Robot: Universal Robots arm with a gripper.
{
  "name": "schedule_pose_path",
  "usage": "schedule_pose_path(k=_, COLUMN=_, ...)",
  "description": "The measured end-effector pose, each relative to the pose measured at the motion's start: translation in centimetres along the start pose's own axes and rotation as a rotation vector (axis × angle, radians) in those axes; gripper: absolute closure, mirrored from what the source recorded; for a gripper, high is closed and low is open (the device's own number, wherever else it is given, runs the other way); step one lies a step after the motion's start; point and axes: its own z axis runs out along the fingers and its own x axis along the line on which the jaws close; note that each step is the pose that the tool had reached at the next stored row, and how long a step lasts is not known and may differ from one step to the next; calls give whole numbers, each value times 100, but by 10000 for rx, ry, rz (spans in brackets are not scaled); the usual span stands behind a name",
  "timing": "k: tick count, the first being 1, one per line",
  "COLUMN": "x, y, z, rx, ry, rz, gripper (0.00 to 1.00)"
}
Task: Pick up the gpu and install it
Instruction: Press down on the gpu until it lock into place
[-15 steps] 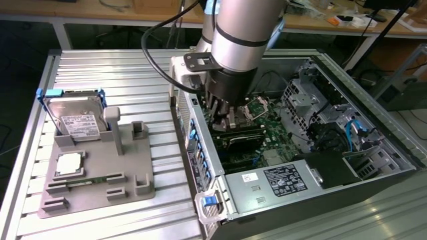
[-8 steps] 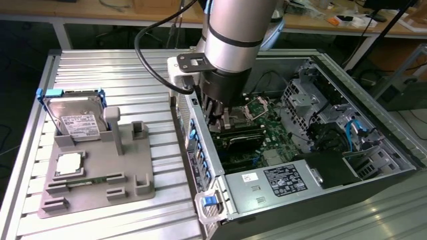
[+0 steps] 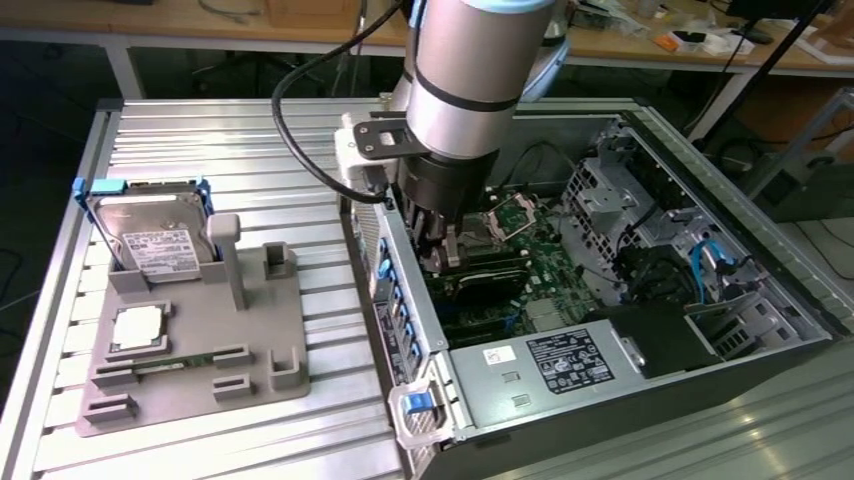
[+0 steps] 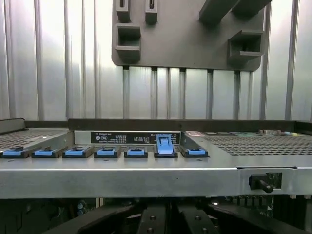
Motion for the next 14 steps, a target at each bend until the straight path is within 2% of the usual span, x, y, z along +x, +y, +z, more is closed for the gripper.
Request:
schedule_pose_path(k=1, x=0, y=-27, z=-26, rx=-22, ry=0, rz=4, gripper=89)
schedule_pose_path(k=2, x=-1, y=-54, z=-26, rx=-18, ry=-4, rz=4, gripper=89)
schedule_pose_path(k=7, x=3, y=-277, z=-27, rx=-16, ry=-11, rz=2, gripper=89)
schedule_pose_path(k=9, x=3, y=-366, z=-29, rx=-41, ry=-12, rz=3, gripper=89)
schedule_pose_path(k=14, x=4, y=-367, z=-28, rx=-47, ry=-12, rz=3, gripper=89)
